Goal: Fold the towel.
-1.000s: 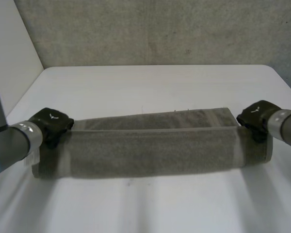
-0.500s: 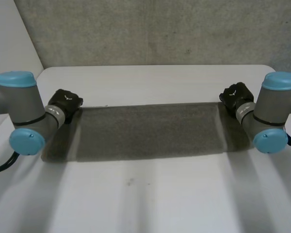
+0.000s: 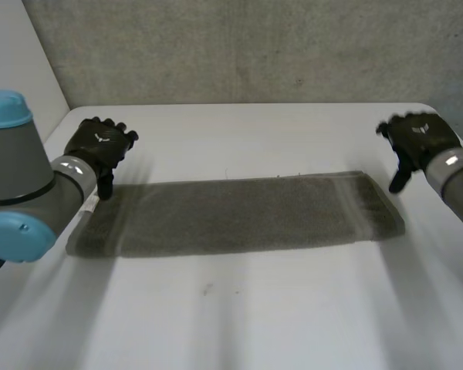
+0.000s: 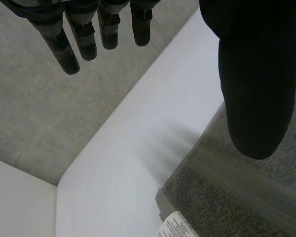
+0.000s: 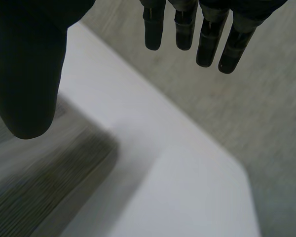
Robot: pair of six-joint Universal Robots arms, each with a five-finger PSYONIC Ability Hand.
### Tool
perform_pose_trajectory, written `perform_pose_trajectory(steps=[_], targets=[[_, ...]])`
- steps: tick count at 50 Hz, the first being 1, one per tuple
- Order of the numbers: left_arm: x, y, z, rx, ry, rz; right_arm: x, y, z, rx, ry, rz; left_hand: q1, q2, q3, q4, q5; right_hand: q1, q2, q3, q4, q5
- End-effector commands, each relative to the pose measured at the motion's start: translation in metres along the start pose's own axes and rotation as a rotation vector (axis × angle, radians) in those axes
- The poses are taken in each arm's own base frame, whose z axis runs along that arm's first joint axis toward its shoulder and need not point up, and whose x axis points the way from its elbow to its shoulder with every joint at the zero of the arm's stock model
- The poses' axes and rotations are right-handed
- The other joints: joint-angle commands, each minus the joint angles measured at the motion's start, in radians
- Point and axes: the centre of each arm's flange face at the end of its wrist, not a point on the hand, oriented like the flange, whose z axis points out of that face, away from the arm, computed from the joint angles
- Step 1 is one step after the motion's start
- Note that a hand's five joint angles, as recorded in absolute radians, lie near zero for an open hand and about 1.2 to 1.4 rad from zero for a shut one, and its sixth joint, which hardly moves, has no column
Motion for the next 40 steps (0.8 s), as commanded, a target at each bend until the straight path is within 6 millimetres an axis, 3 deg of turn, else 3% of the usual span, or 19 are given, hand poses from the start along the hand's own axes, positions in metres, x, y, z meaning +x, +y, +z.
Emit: perform_pose_trajectory(steps=[1, 8, 23, 26, 27, 28, 31, 33, 34, 35, 36, 38, 40], targets=[[0.003, -0.003, -0.021, 0.046, -0.011, -0.058, -0.002, 0.043, -0.019, -0.156, -0.076, 0.049, 0.002, 0.009, 0.008, 0.007, -0.029, 0.160, 0.139, 0.141, 0.136, 0.132], [0.013, 0.003, -0.026, 0.053, 0.000, -0.059, -0.011, 0.076, -0.011, -0.139, -0.164, 0.081, 0.002, 0.009, 0.008, 0.007, -0.029, 0.342, 0.320, 0.323, 0.318, 0.314], [0.019, 0.011, -0.030, 0.027, 0.018, -0.062, -0.011, 0.101, 0.004, -0.140, -0.171, 0.093, 0.002, 0.009, 0.008, 0.007, -0.029, 0.574, 0.553, 0.555, 0.550, 0.546], [0.020, 0.012, -0.030, 0.023, 0.020, -0.062, -0.012, 0.104, 0.006, -0.142, -0.169, 0.091, 0.002, 0.009, 0.008, 0.007, -0.029, 0.733, 0.711, 0.713, 0.709, 0.705], [0.020, 0.012, -0.030, 0.022, 0.021, -0.063, -0.010, 0.105, 0.007, -0.143, -0.155, 0.079, 0.002, 0.009, 0.008, 0.007, -0.029, 1.099, 1.077, 1.080, 1.075, 1.071], [0.020, 0.012, -0.030, 0.022, 0.021, -0.063, -0.010, 0.105, 0.007, -0.143, -0.155, 0.079, 0.002, 0.009, 0.008, 0.007, -0.029, 1.103, 1.081, 1.083, 1.079, 1.074], [0.021, 0.013, -0.031, 0.018, 0.023, -0.063, 0.006, 0.104, 0.011, -0.137, -0.072, 0.030, 0.002, 0.009, 0.008, 0.007, -0.029, 1.190, 1.168, 1.170, 1.166, 1.162], [0.022, 0.015, -0.032, 0.013, 0.027, -0.063, 0.041, 0.104, 0.014, -0.170, 0.144, -0.058, 0.002, 0.009, 0.008, 0.007, -0.029, 1.190, 1.168, 1.170, 1.166, 1.162], [0.022, 0.015, -0.032, 0.013, 0.027, -0.063, 0.041, 0.104, 0.014, -0.170, 0.145, -0.058, 0.002, 0.009, 0.008, 0.007, -0.029, 1.190, 1.168, 1.170, 1.166, 1.162], [0.021, 0.014, -0.033, 0.015, 0.024, -0.063, 0.059, 0.099, 0.014, -0.174, 0.248, -0.109, 0.002, 0.009, 0.008, 0.007, -0.029, 1.190, 1.168, 1.170, 1.166, 1.162], [0.021, 0.014, -0.033, 0.015, 0.024, -0.063, 0.059, 0.099, 0.014, -0.174, 0.249, -0.109, 0.002, 0.009, 0.008, 0.007, -0.029, 1.190, 1.168, 1.170, 1.166, 1.162], [0.018, 0.011, -0.037, 0.025, 0.014, -0.063, 0.089, 0.098, 0.010, -0.205, 0.357, -0.205, 0.002, 0.009, 0.008, 0.007, -0.029, 1.190, 1.168, 1.170, 1.166, 1.162], [0.017, 0.010, -0.038, 0.025, 0.012, -0.064, 0.099, 0.100, 0.008, -0.217, 0.368, -0.251, 0.002, 0.009, 0.008, 0.007, -0.029, 1.190, 1.168, 1.170, 1.166, 1.162]])
